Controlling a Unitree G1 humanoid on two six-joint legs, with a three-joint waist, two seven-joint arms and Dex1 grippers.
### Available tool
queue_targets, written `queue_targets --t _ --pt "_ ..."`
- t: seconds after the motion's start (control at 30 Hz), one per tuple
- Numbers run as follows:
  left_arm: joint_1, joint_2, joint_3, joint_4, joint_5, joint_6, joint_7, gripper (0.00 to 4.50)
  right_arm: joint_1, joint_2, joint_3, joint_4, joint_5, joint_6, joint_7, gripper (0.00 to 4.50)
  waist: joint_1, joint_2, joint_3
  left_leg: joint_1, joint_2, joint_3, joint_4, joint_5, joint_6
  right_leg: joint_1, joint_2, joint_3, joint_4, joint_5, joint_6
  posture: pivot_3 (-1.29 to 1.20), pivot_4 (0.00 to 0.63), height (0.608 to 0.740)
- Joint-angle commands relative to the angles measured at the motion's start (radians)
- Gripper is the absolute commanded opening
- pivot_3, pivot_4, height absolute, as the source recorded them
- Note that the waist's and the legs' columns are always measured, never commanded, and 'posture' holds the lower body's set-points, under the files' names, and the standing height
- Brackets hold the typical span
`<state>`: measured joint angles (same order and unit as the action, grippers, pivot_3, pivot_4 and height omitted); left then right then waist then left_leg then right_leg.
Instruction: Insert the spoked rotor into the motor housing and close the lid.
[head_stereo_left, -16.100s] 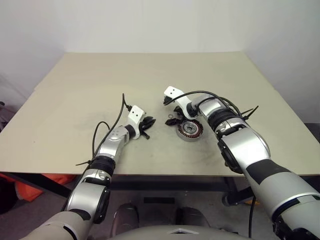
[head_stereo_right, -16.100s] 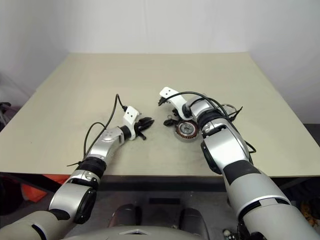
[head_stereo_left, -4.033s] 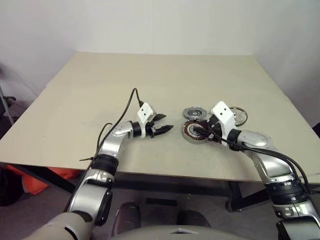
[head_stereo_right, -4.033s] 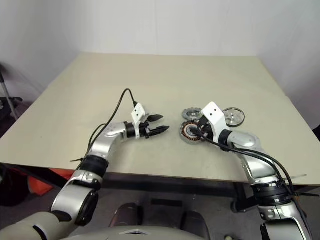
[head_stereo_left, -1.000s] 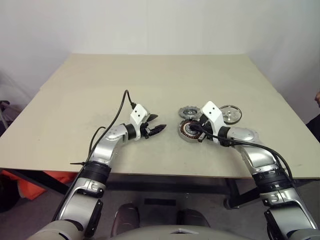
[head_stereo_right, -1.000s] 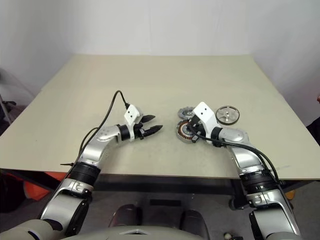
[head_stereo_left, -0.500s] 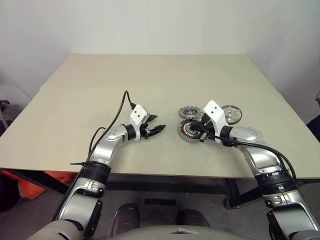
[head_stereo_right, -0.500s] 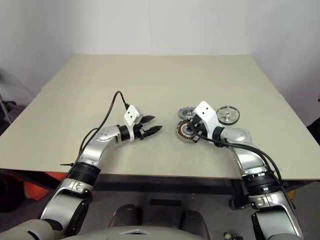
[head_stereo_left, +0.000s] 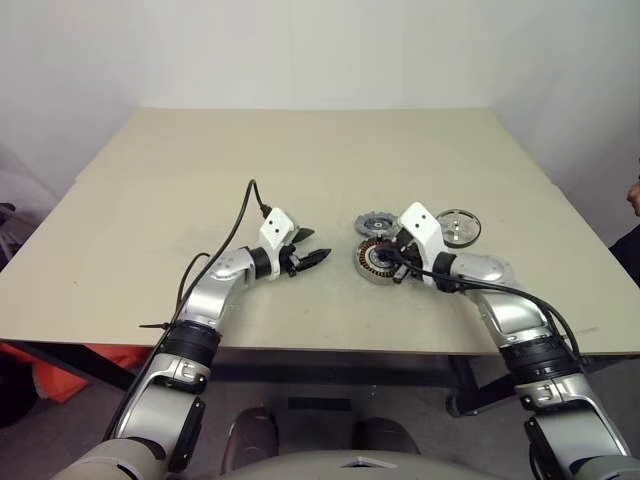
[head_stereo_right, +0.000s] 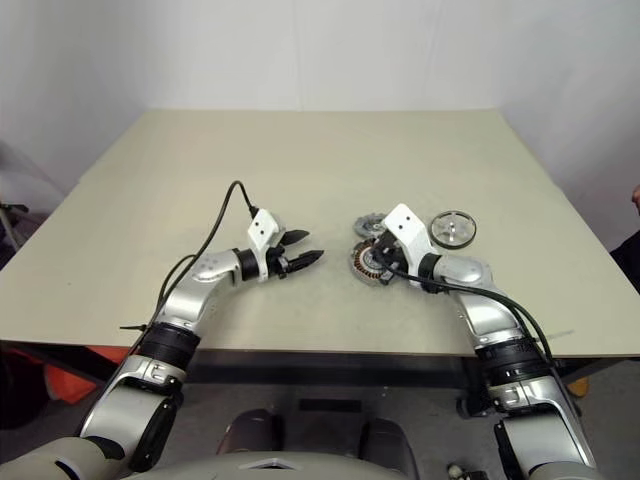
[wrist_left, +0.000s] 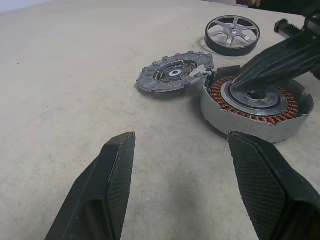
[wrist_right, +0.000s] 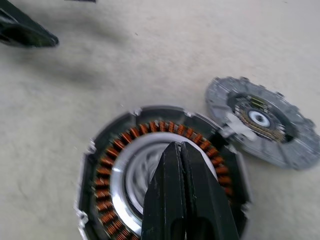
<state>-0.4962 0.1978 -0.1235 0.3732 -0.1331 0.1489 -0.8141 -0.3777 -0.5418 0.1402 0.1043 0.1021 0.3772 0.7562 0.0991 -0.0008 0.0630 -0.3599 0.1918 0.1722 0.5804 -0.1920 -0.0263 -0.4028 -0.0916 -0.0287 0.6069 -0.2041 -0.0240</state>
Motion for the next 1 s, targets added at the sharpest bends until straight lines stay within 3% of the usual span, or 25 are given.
queue_targets --t 0.03,0.23,0.37,0.47,1.0 --pt "-0.018 0.001 -0.002 -0.016 -0.004 -0.024 0.003 3.11 -0.007 -0.056 -0.008 -0.091 -0.024 -0.03 0.027 0.03 0.0 0.0 0.0 -0.001 0.0 0.0 0.0 0.0 0.0 -0.001 0.0 0.0 0.0 0.0 0.0 0.0 0.0 0.74" --pt "-0.022 0.0 -0.005 -0.01 -0.002 -0.027 0.001 3.11 0.005 -0.14 0.05 -0.137 -0.109 -0.051 0.062 0.03 0.0 0.0 0.0 0.0 0.0 0.0 0.0 0.0 0.0 -0.001 0.0 0.0 0.0 0.0 0.0 0.0 0.0 0.74" --pt "-0.022 0.001 -0.006 -0.006 -0.001 -0.031 0.003 3.11 -0.005 -0.127 0.065 -0.133 -0.14 -0.057 0.045 0.87 -0.002 0.0 0.0 0.0 0.0 0.0 0.0 0.0 0.0 -0.001 0.0 0.0 0.0 0.0 0.0 0.0 0.0 0.74" --pt "-0.021 0.002 -0.007 -0.005 0.001 -0.034 0.005 3.11 -0.012 -0.116 0.07 -0.12 -0.164 -0.07 0.024 1.89 -0.002 0.0 0.0 0.0 0.0 0.0 0.0 0.0 0.0 -0.001 0.0 0.0 0.0 0.0 0.0 0.0 0.0 0.74" --pt "-0.009 0.009 -0.014 -0.012 0.002 -0.039 0.014 3.11 -0.019 -0.057 0.085 -0.077 -0.207 -0.078 0.002 1.89 -0.002 0.0 0.0 0.0 0.0 0.0 0.0 0.0 0.0 -0.001 0.0 0.0 0.0 0.0 0.0 0.0 0.0 0.74"
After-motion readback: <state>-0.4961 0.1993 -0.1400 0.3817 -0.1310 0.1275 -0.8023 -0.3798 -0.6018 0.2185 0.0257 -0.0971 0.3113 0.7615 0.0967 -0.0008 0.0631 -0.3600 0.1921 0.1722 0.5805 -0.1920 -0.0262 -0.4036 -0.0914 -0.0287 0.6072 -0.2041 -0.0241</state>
